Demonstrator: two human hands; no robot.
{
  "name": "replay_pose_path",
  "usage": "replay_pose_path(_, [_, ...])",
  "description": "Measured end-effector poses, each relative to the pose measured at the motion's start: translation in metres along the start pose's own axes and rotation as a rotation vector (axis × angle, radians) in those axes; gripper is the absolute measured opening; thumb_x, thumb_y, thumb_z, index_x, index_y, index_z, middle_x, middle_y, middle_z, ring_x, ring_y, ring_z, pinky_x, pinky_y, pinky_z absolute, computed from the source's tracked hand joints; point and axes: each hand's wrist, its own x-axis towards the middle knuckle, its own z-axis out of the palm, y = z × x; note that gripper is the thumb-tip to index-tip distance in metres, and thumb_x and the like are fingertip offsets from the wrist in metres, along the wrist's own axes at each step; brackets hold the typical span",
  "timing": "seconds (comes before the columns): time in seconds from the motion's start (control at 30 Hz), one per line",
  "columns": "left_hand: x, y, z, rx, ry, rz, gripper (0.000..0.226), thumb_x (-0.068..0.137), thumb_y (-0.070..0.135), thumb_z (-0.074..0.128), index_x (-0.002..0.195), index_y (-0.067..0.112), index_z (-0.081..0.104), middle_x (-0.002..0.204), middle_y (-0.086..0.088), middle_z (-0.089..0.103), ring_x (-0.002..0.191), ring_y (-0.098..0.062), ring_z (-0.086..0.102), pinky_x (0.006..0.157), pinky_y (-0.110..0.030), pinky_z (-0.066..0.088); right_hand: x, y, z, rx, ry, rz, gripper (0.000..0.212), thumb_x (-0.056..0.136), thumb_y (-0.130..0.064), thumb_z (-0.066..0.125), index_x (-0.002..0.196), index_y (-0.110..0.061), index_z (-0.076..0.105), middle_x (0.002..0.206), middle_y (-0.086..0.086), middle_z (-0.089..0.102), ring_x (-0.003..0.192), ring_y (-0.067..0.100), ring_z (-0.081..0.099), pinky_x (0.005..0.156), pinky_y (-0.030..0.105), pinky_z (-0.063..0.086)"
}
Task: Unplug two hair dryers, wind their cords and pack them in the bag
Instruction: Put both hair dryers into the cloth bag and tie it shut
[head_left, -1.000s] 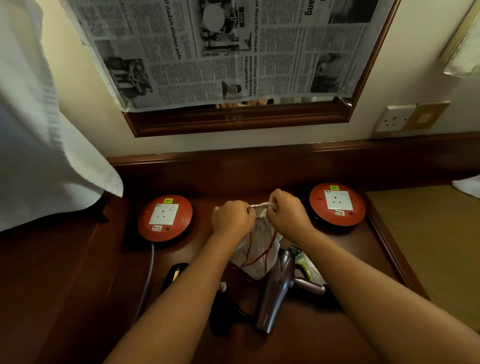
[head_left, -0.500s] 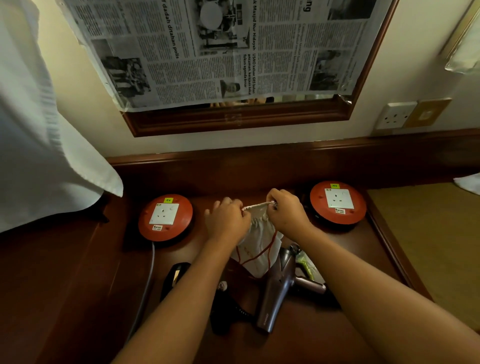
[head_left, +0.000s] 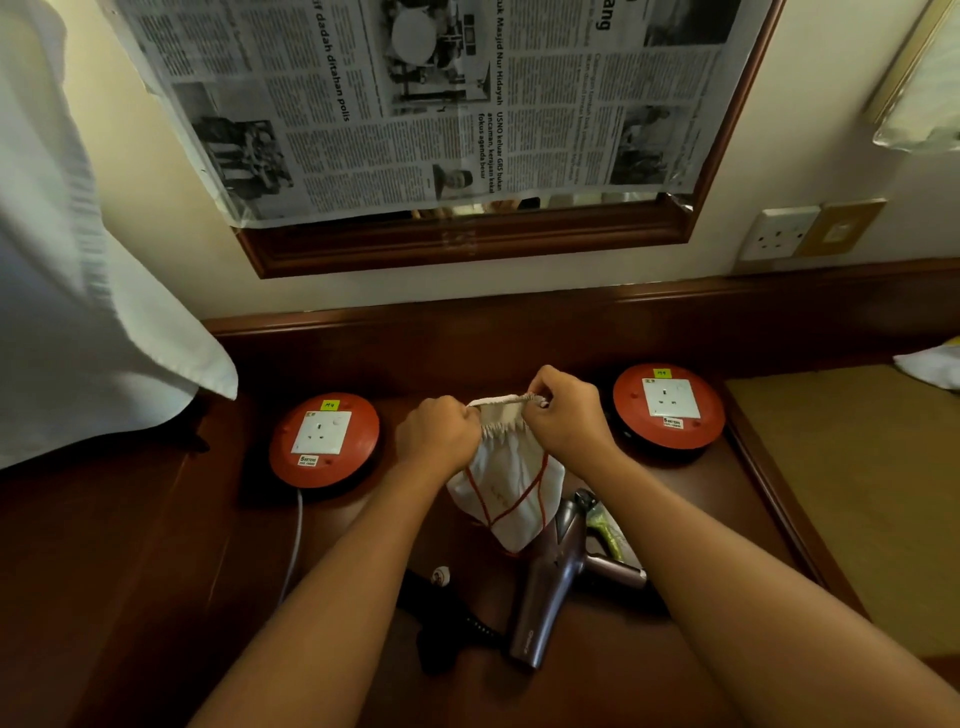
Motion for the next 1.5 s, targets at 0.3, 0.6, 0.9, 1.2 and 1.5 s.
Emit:
replay_pose_path(0.3, [-0.002, -0.021, -0.004, 0.009, -0.027, -0.080, 0.034, 0.093, 0.034, 0.042, 0.092, 0.012, 0.067, 0.094, -0.009, 0.065, 0.081, -0.026, 0.057, 0.069, -0.032, 0.043, 0.010, 0.009, -0.020, 0.043, -0.004, 0.126, 0.014, 0.085, 0.000, 0.054, 0.084, -0.012, 0.061, 0.080, 0.003, 0.058, 0.064, 0.012, 0.050, 0.051, 0.019, 0.037])
replay_pose_path(0.6, [0.006, 0.013, -0.011, 0.057, 0.001, 0.228, 0.032, 0.098, 0.034, 0.042, 0.071, 0.021, 0.054, 0.073, 0.003, 0.052, 0.080, -0.024, 0.059, 0.063, -0.031, 0.035, 0.015, 0.000, -0.013, -0.100, -0.098, -0.018, 0.008, 0.086, -0.008, 0.058, 0.091, -0.012, 0.063, 0.094, 0.002, 0.053, 0.082, 0.019, 0.052, 0.061, 0.021, 0.041])
replay_pose_path(0.9, [0.007, -0.004, -0.009, -0.035, 0.156, 0.106, 0.038, 0.095, 0.025, 0.044, 0.058, 0.018, 0.044, 0.061, 0.001, 0.048, 0.064, -0.024, 0.052, 0.056, -0.030, 0.033, 0.014, -0.003, -0.014, -0.255, -0.142, -0.182, 0.010, 0.088, -0.008, 0.053, 0.094, -0.013, 0.060, 0.091, 0.000, 0.054, 0.079, 0.017, 0.053, 0.064, 0.025, 0.045])
replay_pose_path(1.2, [0.005, -0.024, -0.019, -0.104, 0.149, -0.062, 0.042, 0.094, 0.020, 0.047, 0.053, 0.017, 0.043, 0.055, -0.001, 0.045, 0.053, -0.019, 0.045, 0.047, -0.026, 0.027, 0.014, -0.007, -0.015, -0.094, -0.077, -0.078, 0.010, 0.092, -0.013, 0.056, 0.088, -0.009, 0.064, 0.080, 0.007, 0.064, 0.073, 0.024, 0.060, 0.062, 0.036, 0.052])
replay_pose_path(1.5, [0.014, -0.007, -0.016, -0.054, 0.109, 0.179, 0.015, 0.096, 0.023, 0.048, 0.093, 0.013, 0.059, 0.089, -0.007, 0.064, 0.078, -0.022, 0.059, 0.065, -0.035, 0.049, 0.018, -0.021, -0.015, -0.357, -0.142, -0.178, 0.015, 0.091, -0.025, 0.051, 0.096, -0.014, 0.061, 0.086, 0.004, 0.059, 0.075, 0.023, 0.056, 0.064, 0.038, 0.050])
